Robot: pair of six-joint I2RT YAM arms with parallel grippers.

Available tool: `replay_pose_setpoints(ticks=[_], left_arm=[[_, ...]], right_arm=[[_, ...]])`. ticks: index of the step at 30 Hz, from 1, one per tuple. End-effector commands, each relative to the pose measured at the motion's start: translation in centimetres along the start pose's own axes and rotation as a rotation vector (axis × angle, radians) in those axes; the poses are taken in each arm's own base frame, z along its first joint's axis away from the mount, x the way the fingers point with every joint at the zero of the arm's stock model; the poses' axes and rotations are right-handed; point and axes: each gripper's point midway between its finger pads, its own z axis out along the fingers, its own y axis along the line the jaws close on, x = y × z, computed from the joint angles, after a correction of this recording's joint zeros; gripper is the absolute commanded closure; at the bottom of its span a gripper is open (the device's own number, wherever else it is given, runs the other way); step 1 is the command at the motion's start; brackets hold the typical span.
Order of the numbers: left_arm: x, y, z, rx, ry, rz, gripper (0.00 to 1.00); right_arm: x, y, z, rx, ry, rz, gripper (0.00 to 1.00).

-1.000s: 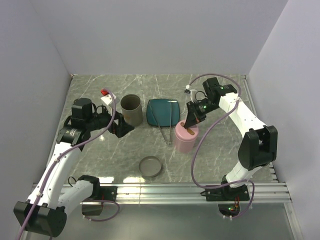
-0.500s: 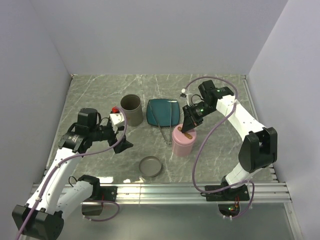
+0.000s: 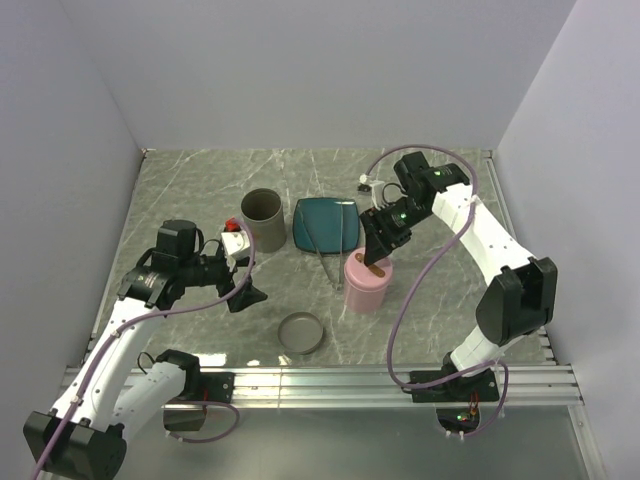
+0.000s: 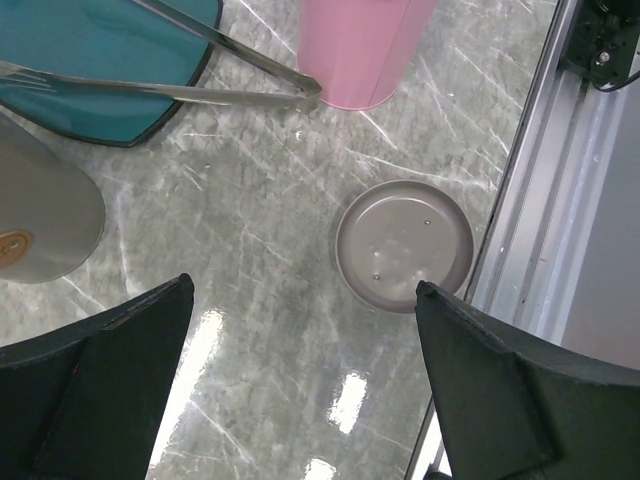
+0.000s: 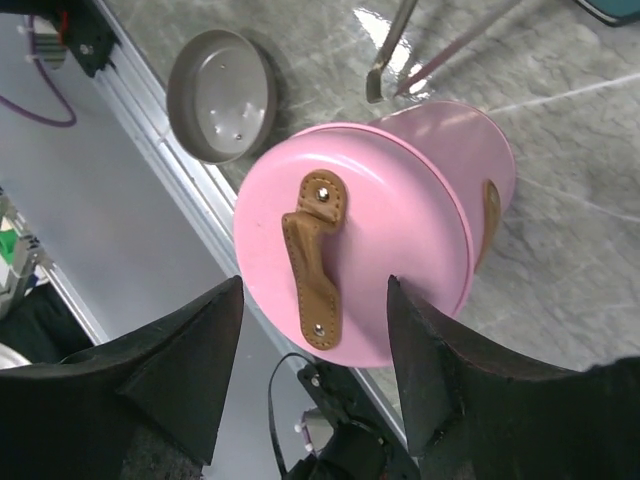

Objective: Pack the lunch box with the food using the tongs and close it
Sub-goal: Move the packing box to the center of the board, then pick up the box lid from the center of the board.

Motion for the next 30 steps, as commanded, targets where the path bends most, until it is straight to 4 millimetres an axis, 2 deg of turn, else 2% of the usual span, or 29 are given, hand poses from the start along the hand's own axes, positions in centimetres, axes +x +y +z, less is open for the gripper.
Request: replay_pose_setpoints(ticks=[1,3,5,7,8,9,10,11,12,15,16,18,19,21,22,24,25,26,28,29,30], left_arm=[[-1.8,-0.6,-0.5,0.015,-0.054,0.031,0.01],[-2.2,-0.7,-0.5,0.016,-0.064,0.021,0.01],[-2.6,-0.9,-0.6,0.018,-0.076,0.002,0.01],[-3.7,-1.0,-0.8,0.018,-0.110,-0.029,0.01],[-4.4,-1.3,-0.9,0.017,-0.133,-0.136,0.01],[-5.9,-1.1,-1.0,0.019,-0.187,-0.153,0.01],[-7.0,-2.0,-1.5,0.092,-0.237,-0.186,0.01],[-8.2,-2.6,-1.9,0.135,-0.272,-0.321,0.01],[-10.0,-2.2,-2.2,0.152,-0.343,-0.305,0.01],[-12.9,-1.5,-3.5,0.159,-0.440,-0.439,0.01],[-14.3,-0.5,-4.4,0.121,-0.499,-0.406,0.01],[-15.8,0.6,-5.3,0.075,-0.556,-0.458,0.01],[-16.4,1.4,-6.0,0.041,-0.587,-0.460,0.01],[-17.2,2.5,-6.8,0.012,-0.622,-0.518,0.01],[-17.2,3.6,-7.5,-0.025,-0.640,-0.544,0.01],[-17.2,5.0,-8.0,-0.037,-0.642,-0.633,0.01],[-16.7,6.3,-8.4,-0.063,-0.636,-0.685,0.01],[-15.8,7.4,-8.0,-0.063,-0.608,-0.763,0.01],[-14.8,9.1,-8.6,-0.091,-0.597,-0.829,0.01],[-14.4,9.6,-8.9,-0.109,-0.602,-0.849,0.00],[-13.8,10.2,-9.0,-0.125,-0.603,-0.879,0.01]], right_arm=[[0.3,-1.6,-1.1,0.114,0.024,-0.021,0.33],[-0.4,-2.1,-1.9,0.152,-0.002,-0.026,0.33],[-1.8,-2.5,-3.6,0.203,-0.068,-0.064,0.33],[-3.5,-1.9,-5.3,0.233,-0.137,-0.130,0.33],[-4.1,-1.3,-6.4,0.254,-0.178,-0.174,0.32],[-4.7,-0.8,-6.9,0.261,-0.205,-0.211,0.32],[-5.4,0.0,-7.7,0.268,-0.232,-0.251,0.32],[-5.7,0.6,-8.1,0.272,-0.243,-0.298,0.32],[-5.9,1.7,-7.9,0.261,-0.242,-0.349,0.32],[-6.0,4.0,-8.0,0.254,-0.249,-0.465,0.29],[-5.7,5.0,-7.0,0.234,-0.240,-0.512,0.29],[-5.6,6.8,-6.4,0.228,-0.250,-0.615,0.28],[-4.6,8.0,-4.7,0.192,-0.211,-0.667,0.28],[-3.7,9.3,-3.4,0.168,-0.192,-0.752,0.29],[-3.0,9.5,-2.0,0.154,-0.165,-0.783,0.30],[-1.7,11.3,0.5,0.097,-0.116,-0.862,0.31],[-1.0,11.6,1.7,0.071,-0.086,-0.877,0.32],[0.0,12.9,3.4,0.027,-0.042,-0.918,0.32],[0.5,13.3,5.3,0.021,-0.015,-0.955,0.33],[1.4,14.5,6.9,-0.006,0.019,-1.003,0.33],[1.6,14.8,7.8,-0.008,0.032,-1.023,0.33]])
